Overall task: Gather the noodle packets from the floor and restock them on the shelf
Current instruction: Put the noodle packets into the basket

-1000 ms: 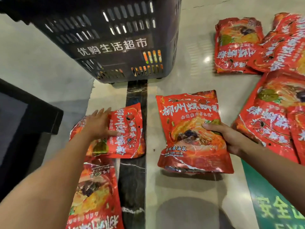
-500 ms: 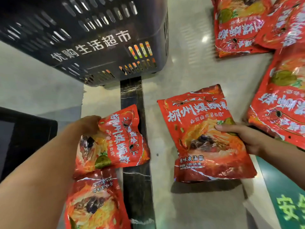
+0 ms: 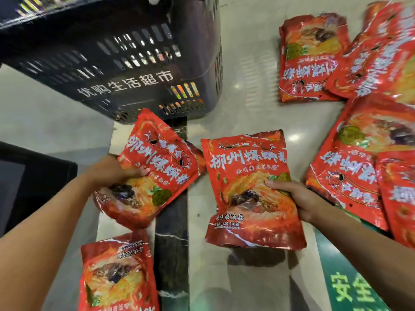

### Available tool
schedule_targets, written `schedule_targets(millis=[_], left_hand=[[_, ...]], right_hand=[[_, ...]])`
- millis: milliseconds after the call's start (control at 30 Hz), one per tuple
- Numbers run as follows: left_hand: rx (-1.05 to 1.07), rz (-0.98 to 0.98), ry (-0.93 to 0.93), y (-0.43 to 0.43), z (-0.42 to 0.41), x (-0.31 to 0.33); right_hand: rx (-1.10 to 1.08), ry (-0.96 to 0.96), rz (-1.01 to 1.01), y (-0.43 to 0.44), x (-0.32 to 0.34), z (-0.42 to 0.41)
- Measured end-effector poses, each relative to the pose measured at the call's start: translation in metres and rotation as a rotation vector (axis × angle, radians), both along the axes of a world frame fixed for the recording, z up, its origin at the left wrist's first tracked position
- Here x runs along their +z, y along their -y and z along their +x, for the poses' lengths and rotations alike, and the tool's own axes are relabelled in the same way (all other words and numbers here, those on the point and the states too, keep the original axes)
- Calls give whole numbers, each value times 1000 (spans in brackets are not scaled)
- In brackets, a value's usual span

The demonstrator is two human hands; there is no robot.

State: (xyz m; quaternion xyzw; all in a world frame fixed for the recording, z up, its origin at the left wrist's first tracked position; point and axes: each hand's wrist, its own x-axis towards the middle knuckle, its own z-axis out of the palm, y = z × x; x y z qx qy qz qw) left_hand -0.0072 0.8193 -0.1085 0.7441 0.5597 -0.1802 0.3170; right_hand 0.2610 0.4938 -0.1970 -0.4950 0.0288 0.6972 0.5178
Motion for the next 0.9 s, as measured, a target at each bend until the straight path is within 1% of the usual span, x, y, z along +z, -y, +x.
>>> schedule_targets(millis=[67,200,367,467,533,633,733,800,900], left_hand=[[109,-11,110,11,3,21],[379,-1,235,51,10,79],[549,-158,229,109,5,178],[664,-209,307,140,11,254],[710,-242,334,161,15,305],[757,-276,366,185,17,377],[777,-256,282,202,15,442],[776,-248,271,210,14,476],[801,-243,279,218,10,503]], right_hand=[[-44,14,-44,6,28,2],[-95,61,-140,25,105,7],[-129,120,-235,56,234,7],[-128,184,-320,74,307,9],[-92,204,-351,85,354,8],[-94,205,-341,97,423,6],[-100,189,-314,105,495,1],[-111,179,-301,110,531,-1],[-135,159,-264,115,565,-3]])
